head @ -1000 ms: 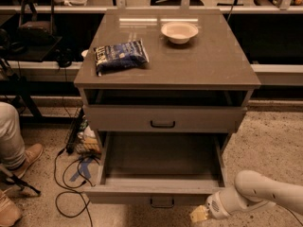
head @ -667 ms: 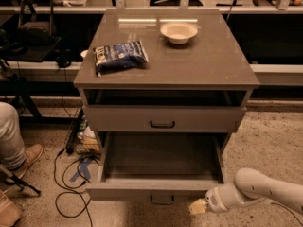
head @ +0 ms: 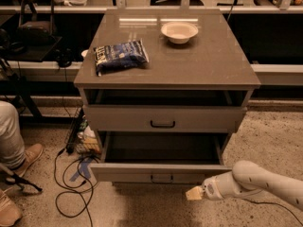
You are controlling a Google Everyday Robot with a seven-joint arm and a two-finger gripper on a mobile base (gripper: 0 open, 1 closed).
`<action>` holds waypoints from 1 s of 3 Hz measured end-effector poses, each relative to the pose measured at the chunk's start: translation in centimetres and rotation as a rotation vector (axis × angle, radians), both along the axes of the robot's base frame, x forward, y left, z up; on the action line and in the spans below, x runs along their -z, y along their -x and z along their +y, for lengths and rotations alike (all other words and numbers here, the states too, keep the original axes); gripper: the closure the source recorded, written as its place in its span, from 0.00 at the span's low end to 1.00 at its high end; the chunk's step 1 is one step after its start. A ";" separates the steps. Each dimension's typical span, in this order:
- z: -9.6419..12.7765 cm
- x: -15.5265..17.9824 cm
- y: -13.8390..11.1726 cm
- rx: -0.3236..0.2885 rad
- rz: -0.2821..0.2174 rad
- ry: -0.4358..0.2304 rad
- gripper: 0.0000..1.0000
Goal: Close middle drawer
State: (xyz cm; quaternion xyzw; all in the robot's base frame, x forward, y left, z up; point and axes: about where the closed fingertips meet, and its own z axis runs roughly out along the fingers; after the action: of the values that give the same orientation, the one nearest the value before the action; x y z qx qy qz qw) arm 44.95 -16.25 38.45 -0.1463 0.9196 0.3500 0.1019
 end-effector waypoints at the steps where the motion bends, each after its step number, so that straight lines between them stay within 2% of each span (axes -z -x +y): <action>1: 0.0 0.0 0.0 0.000 0.000 0.000 1.00; 2: -0.1 0.6 -1.8 0.034 -0.032 0.033 1.00; 3: -0.8 0.5 -5.9 0.094 -0.101 0.030 1.00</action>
Offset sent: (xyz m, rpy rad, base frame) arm 0.0521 -0.0085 -0.0124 -0.0944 -0.0929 -0.0992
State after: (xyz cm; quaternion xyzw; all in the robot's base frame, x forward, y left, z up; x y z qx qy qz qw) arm 50.83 -17.01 37.95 -0.1219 0.9243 0.3233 0.1622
